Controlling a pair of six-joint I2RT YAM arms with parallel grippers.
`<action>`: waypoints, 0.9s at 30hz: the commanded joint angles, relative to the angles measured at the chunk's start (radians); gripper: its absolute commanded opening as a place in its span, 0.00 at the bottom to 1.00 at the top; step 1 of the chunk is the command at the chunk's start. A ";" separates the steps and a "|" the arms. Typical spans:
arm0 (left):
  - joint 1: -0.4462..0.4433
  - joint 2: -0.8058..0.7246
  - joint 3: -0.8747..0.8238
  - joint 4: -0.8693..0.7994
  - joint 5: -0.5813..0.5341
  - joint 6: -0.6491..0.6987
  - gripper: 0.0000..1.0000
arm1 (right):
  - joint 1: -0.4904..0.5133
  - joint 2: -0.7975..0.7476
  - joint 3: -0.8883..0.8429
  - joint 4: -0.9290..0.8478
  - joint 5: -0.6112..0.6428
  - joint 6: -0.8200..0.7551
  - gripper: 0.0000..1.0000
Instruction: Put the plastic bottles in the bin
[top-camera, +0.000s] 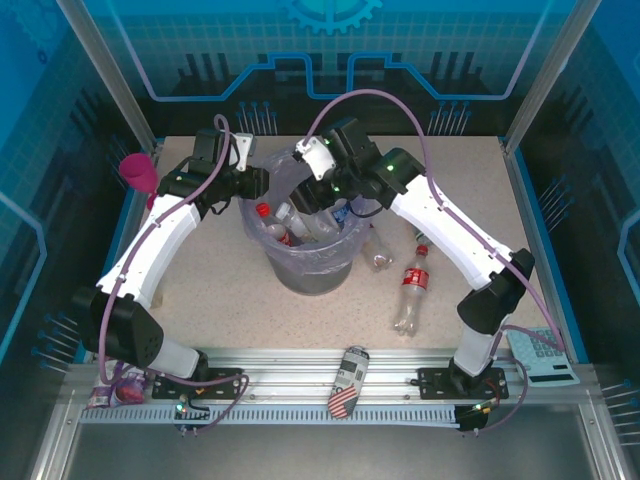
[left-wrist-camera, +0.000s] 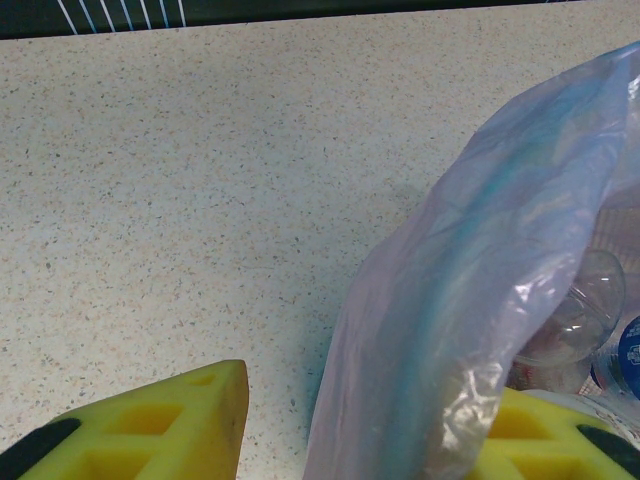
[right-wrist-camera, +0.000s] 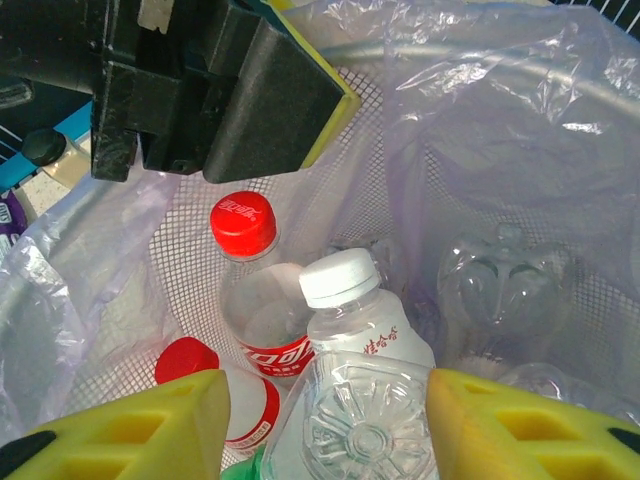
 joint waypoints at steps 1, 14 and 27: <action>-0.004 0.083 -0.073 -0.125 -0.053 0.026 0.46 | 0.003 0.011 -0.042 0.002 -0.008 0.014 0.49; -0.004 0.084 -0.073 -0.124 -0.052 0.027 0.46 | -0.003 -0.068 -0.211 0.073 -0.042 0.077 0.42; -0.004 0.081 -0.073 -0.125 -0.054 0.028 0.46 | -0.019 -0.155 -0.138 0.145 0.000 0.053 0.57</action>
